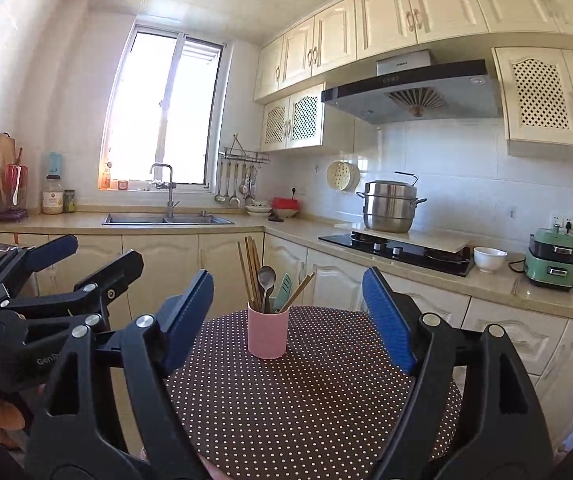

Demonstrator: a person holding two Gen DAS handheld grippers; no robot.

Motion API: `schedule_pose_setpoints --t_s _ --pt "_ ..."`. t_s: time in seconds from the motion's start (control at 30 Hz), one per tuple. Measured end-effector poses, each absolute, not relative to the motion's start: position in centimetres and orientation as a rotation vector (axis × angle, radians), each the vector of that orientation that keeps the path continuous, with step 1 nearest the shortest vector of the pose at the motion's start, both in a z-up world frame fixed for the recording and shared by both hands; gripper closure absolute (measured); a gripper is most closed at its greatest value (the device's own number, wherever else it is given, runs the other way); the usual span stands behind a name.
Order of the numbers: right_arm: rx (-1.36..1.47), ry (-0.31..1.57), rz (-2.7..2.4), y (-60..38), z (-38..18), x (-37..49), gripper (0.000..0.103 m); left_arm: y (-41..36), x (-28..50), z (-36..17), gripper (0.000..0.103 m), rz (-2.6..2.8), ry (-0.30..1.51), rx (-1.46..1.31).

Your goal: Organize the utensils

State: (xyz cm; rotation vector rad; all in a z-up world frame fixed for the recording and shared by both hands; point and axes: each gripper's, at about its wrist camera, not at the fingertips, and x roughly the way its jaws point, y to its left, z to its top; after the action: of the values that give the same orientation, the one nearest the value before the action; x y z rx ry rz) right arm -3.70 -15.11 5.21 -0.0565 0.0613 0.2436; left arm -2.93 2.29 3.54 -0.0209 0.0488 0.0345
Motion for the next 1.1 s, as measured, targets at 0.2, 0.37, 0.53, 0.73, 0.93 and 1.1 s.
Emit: schedule_pose_setpoints --t_s 0.2,0.37,0.53,0.73,0.93,1.1 --pt "-0.043 0.04 0.229 -15.8 5.0 -5.4 0.024 1.7 -4.7 3.4 0.011 0.013 0.025 -0.011" --pt "-0.044 0.019 0.206 -16.1 4.7 -6.3 0.022 1.3 -5.4 3.4 0.011 0.012 0.015 0.002" --pt "-0.042 0.014 0.196 -16.3 4.5 -6.9 0.022 1.0 -5.9 3.2 0.011 0.022 -0.003 0.014" --pt "-0.036 0.015 0.191 -16.4 4.4 -7.4 0.02 1.0 -6.2 3.1 0.011 0.006 0.005 0.013" --pt "-0.033 0.016 0.194 -16.5 4.2 -7.7 0.019 1.1 -6.5 2.9 0.011 0.007 -0.002 0.015" --pt "-0.035 0.019 0.195 -16.7 4.1 -7.6 0.018 1.1 -6.5 2.8 0.011 0.008 -0.002 0.016"
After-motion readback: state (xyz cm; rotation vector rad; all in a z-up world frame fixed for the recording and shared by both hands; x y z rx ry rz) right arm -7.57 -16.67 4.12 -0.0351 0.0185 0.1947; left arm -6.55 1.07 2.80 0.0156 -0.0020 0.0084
